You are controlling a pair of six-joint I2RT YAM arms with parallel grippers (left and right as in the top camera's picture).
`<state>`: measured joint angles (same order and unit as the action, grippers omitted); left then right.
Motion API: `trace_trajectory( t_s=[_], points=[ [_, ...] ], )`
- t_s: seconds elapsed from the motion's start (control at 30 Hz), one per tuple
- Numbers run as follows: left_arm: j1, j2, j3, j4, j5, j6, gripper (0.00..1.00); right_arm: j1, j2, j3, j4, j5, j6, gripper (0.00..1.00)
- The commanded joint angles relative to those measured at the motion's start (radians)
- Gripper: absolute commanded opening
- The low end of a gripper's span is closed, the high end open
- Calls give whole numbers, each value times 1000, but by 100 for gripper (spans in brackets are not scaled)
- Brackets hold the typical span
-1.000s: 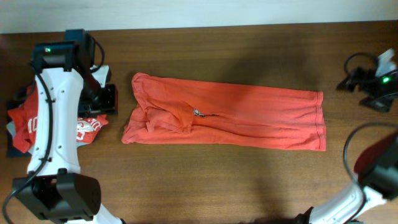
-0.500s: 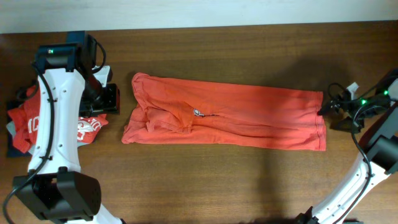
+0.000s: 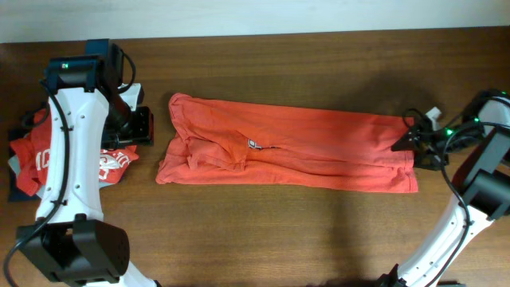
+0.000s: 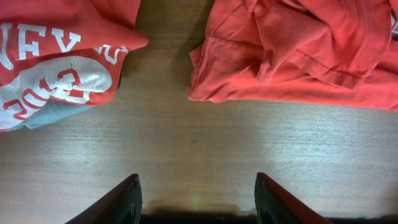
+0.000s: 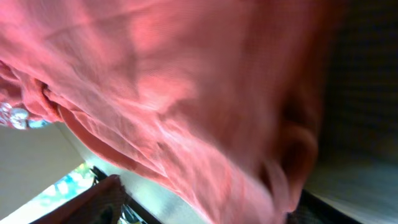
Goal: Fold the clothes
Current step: 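Reach the right gripper to the shirt's right end, then grasp the strip's right end and fold it leftward with the right gripper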
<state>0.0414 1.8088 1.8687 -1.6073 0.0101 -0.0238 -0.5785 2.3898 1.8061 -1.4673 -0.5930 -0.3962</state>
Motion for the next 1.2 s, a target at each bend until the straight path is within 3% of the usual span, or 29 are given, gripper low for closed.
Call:
trace_trajectory(
  t_s=[0.0,0.2,0.6,0.77,0.97,1.17],
  points=[
    [0,-9,-5,9,-7,-5,58,64,56,-43,35,111,-13,74],
    [0,-9,-5,10,-6,-5,58,70,55,-43,47,137,44,54],
    [0,-9,-5,13,-6,-6,58,3,-21,46,-11,142,202,4],
    [0,-9,-5,13,-6,-5,58,7,-124,97,-14,344,344,4],
    [0,-9,-5,27,-7,-5,58,78,-241,117,-13,336,353,4],
    [0,-9,-5,28,-7,-5,58,295,-257,116,-16,368,376,4]
  ],
)
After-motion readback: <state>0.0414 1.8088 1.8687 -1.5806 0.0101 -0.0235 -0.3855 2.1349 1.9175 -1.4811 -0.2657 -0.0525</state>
